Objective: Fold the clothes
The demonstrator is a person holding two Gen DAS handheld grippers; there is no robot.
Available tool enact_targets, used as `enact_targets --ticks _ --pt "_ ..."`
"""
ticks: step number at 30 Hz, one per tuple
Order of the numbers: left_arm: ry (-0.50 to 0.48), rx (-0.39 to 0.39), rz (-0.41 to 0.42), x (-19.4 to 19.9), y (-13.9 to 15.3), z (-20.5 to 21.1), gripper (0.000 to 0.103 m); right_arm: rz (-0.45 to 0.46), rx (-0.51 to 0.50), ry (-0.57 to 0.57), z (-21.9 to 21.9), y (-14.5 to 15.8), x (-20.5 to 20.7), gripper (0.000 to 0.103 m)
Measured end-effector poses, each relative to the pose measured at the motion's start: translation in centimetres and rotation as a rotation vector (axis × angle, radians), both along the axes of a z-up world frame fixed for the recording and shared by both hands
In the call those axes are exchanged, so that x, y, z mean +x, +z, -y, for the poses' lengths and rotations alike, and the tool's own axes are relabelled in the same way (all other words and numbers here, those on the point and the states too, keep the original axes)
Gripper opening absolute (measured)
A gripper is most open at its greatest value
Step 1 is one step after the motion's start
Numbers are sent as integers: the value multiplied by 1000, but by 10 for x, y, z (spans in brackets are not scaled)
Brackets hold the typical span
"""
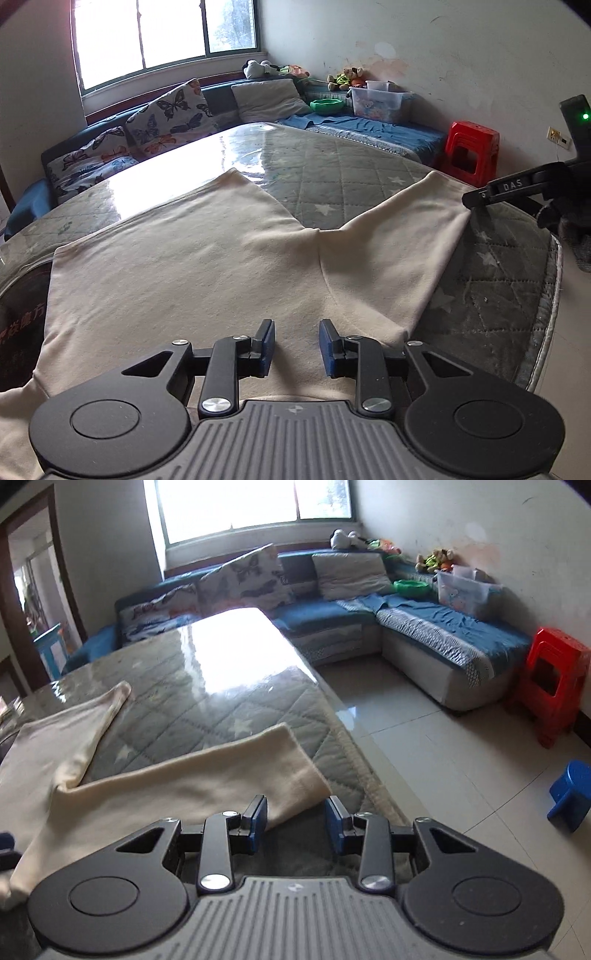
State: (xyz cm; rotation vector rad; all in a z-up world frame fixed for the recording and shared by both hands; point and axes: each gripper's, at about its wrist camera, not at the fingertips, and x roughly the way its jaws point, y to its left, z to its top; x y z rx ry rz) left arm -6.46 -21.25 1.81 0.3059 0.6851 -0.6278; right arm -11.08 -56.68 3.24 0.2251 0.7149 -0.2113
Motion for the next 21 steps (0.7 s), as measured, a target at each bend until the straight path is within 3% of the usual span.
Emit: enact_targets --ticks 2,5,8,21 --pt "1 1 2 0 0 1 29 15 -1 -18 1 -1 0 33" --pt "2 4 5 -1 1 2 29 26 -9 -31 3 -3 2 13" --pt "-2 -1 14 -2 4 2 29 42 1 -46 6 1 0 5" --pt "-37 1 36 -5 2 7 29 72 22 -60 5 11 -10 4"
